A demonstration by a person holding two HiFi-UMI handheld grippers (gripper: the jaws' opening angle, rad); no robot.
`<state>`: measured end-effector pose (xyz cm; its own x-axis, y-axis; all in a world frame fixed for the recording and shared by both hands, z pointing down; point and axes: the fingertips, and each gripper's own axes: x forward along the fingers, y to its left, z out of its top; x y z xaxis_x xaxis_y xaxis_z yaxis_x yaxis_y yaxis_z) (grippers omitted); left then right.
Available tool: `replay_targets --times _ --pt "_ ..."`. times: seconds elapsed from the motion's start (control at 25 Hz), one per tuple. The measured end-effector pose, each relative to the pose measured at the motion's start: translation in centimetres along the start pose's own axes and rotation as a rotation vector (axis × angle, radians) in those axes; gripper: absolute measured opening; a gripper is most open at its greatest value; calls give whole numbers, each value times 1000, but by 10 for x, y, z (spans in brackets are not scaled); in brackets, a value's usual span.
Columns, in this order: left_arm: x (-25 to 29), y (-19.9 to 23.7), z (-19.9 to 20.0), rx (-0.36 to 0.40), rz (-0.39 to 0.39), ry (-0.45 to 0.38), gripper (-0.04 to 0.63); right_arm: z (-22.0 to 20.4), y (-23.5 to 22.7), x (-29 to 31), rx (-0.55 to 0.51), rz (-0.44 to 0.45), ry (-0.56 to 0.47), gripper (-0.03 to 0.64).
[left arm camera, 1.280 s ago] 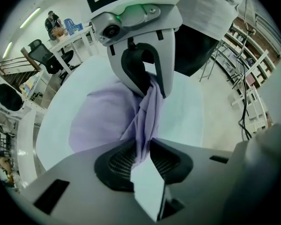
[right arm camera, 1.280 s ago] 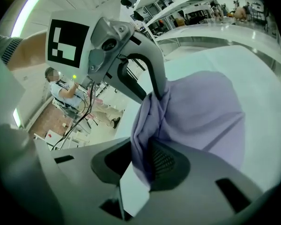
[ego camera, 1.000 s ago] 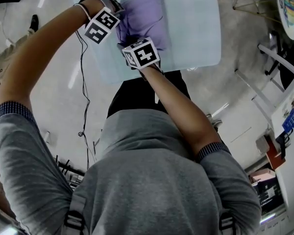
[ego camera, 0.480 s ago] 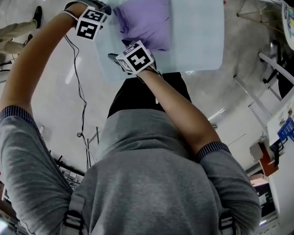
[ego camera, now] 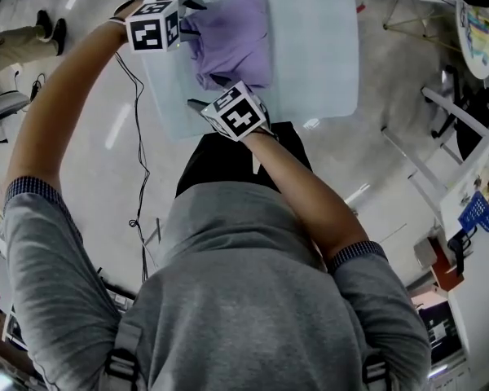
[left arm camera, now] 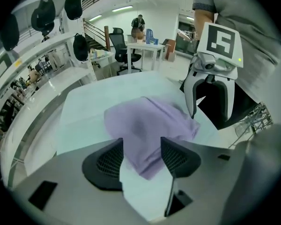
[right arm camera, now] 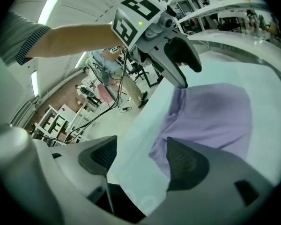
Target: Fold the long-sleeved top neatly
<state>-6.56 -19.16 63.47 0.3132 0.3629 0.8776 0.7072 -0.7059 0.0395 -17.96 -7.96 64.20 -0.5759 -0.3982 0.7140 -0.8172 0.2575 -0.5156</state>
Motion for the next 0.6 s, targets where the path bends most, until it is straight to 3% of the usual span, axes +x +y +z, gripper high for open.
replay_targets --times 0.2,0.4,0.6 --pt "20 13 40 77 -28 -21 276 -4 -41 -40 42 -96 -43 347" --pt "55 29 76 175 -69 -16 276 -22 -105 -74 127 -256 -99 344" --pt "86 37 97 247 -115 20 276 -65 -136 -78 242 -301 -87 332"
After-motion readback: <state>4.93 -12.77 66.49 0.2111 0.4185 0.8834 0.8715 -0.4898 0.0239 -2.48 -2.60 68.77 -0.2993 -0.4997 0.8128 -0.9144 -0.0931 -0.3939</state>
